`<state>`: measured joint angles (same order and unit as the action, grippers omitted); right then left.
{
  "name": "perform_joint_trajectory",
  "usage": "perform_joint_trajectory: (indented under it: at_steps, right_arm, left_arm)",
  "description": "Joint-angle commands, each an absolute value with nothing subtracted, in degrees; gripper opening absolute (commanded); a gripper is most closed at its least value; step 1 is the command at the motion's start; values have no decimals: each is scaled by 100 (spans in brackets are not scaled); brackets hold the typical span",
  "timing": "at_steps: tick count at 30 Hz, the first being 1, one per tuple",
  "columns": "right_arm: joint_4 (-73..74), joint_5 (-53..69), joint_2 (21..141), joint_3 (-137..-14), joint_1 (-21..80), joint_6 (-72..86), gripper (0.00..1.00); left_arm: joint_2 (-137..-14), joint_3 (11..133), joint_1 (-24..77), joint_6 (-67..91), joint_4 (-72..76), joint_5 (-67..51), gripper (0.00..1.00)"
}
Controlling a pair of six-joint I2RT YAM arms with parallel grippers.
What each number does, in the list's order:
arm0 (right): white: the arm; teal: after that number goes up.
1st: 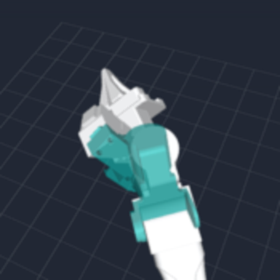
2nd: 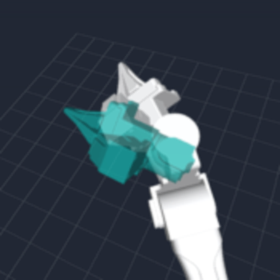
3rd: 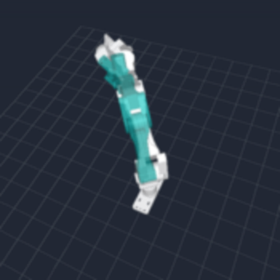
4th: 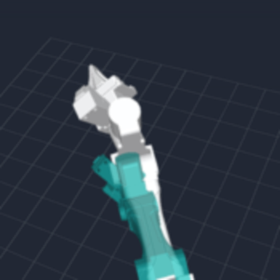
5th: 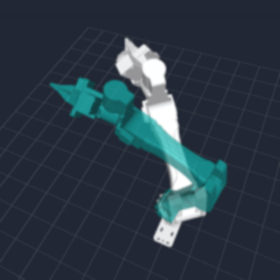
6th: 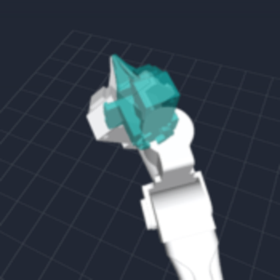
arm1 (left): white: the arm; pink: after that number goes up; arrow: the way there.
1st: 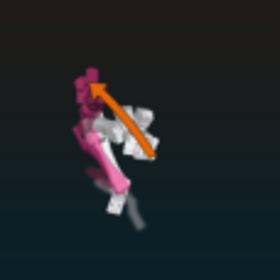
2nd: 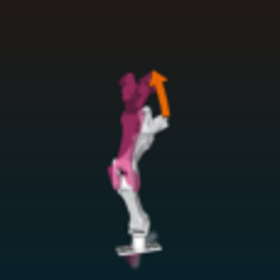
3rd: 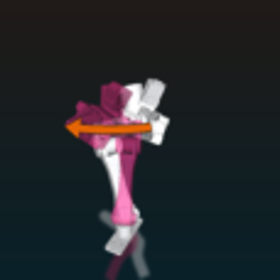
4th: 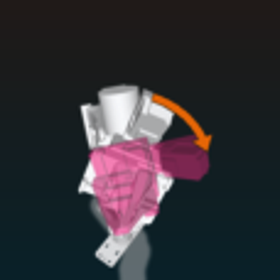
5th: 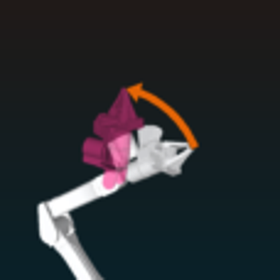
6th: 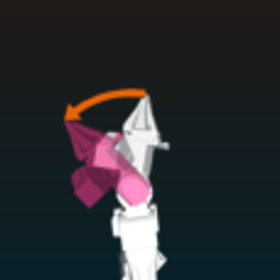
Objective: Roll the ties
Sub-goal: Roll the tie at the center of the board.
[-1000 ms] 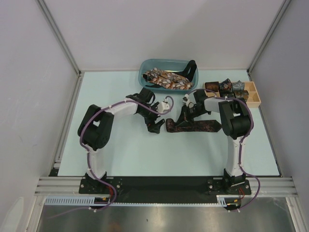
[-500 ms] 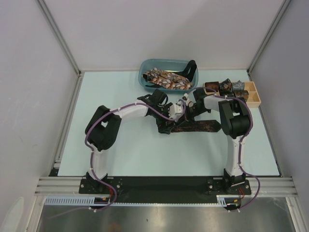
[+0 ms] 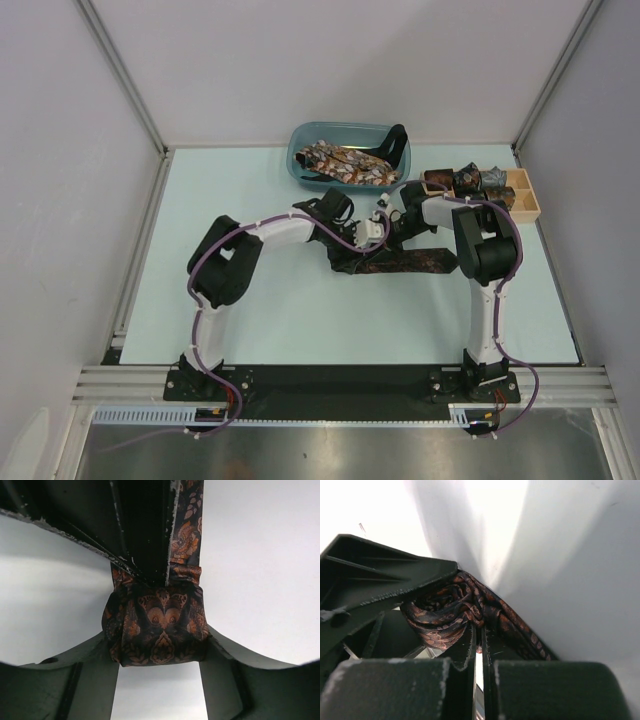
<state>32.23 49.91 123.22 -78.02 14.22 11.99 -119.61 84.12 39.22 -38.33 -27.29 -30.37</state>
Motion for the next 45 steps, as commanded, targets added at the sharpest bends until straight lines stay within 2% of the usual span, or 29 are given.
perform_joint_trajectory:
  at_steps: [1, 8, 15, 23, 28, 31, 32, 35, 38, 45]
  right_arm:
    - [3129, 4184, 12612, -7743, 1371, 1072, 0]
    - [2848, 4193, 12586, -7656, 1573, 1370, 0]
    - [2716, 4122, 12595, -7576, 1608, 1538, 0]
    - [2646, 4175, 12586, -7559, 1670, 1608, 0]
    - [2907, 4500, 12542, -7690, 1679, 1399, 1]
    - [3390, 4614, 12498, -7796, 1556, 1091, 11]
    - [3497, 4658, 12481, -7874, 1460, 916, 18]
    - [3954, 4869, 12463, -8076, 1319, 608, 30]
    - [4420, 5009, 12411, -8218, 1125, 300, 35]
    - [4720, 5597, 11989, -8148, 888, 122, 38]
  left_arm:
    - [-11830, 8657, 3999, -3806, -2689, -3164, 61]
    - [-11971, 8903, 4078, -3411, -2655, -3366, 63]
    - [-12085, 8982, 4113, -2883, -2452, -3691, 50]
    - [-12225, 8965, 4236, -2690, -2285, -3586, 51]
    - [-12445, 9176, 4614, -3286, -2820, -2085, 35]
    - [-12489, 9027, 4588, -3725, -3601, -1715, 30]
    - [-12472, 8948, 4579, -3831, -3717, -1670, 29]
    - [-12419, 8719, 4562, -4104, -4147, -1626, 28]
    - [-12419, 8675, 4535, -4149, -4386, -1608, 26]
    - [-12480, 8798, 4403, -4148, -4632, -1643, 25]
